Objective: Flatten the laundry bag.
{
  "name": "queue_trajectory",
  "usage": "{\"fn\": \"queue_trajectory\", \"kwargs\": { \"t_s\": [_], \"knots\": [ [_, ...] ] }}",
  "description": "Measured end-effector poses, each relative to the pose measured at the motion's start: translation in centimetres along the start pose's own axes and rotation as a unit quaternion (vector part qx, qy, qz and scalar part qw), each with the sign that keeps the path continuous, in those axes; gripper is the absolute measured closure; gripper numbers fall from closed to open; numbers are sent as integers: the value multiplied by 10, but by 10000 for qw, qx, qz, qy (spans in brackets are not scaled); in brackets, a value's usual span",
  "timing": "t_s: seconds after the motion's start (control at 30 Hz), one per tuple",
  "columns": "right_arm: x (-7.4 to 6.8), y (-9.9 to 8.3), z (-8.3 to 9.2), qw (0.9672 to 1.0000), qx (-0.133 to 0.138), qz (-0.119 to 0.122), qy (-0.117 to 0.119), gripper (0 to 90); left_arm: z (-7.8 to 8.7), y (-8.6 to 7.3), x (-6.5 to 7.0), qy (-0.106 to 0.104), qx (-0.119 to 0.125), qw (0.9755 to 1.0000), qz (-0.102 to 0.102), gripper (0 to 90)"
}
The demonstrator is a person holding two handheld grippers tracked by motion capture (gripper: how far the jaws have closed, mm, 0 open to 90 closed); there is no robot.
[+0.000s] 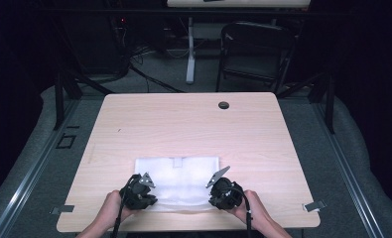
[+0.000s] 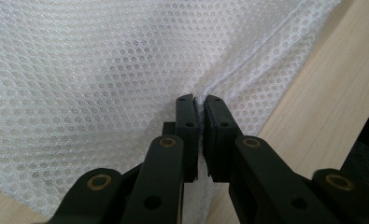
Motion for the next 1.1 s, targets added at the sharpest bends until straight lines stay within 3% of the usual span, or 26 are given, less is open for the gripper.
{"fn": "queue_trajectory", "kwargs": {
  "t_s": [0.2, 0.4, 0.6, 0.67, 0.87, 0.9, 1.0, 1.1],
  "knots": [
    [1, 2, 4, 9999, 107, 63, -84, 889, 0, 0, -1, -45, 27, 10000, -29, 839],
    [0, 5, 17, 9993, 383, -11, -14, 892, 2, 0, 0, -236, 77, 9996, -95, 647],
    [1, 8, 26, 9984, 560, -63, 63, 893, 5, 9, 6, -141, 214, 9995, -184, 473],
    [2, 9, 27, 9978, 648, -97, 86, 893, 4, 14, 10, -103, 242, 9993, -280, 473],
    [3, 11, 30, 9972, 723, -128, 102, 892, 2, 26, 14, -52, 304, 9978, -585, 574],
    [3, 11, 31, 9972, 725, -125, 99, 892, 1, 27, 15, -12, 328, 9975, -630, 628],
    [3, 11, 28, 9970, 750, -170, 127, 890, 0, 29, 15, 17, 392, 9972, -643, 809],
    [5, 10, 27, 9976, 672, -114, 110, 879, 1, 29, 13, 49, 425, 9978, -501, 867]
  ]
}}
Point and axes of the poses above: each handheld gripper's, and its own axes: z roughly backward along the jaws, y roughly out of its top, x roughly to its right, the point moved 4 cm from there along -z, roughly forward along the jaws, and after that the axes turned 11 degrees about -z, right-handed, at the moved point
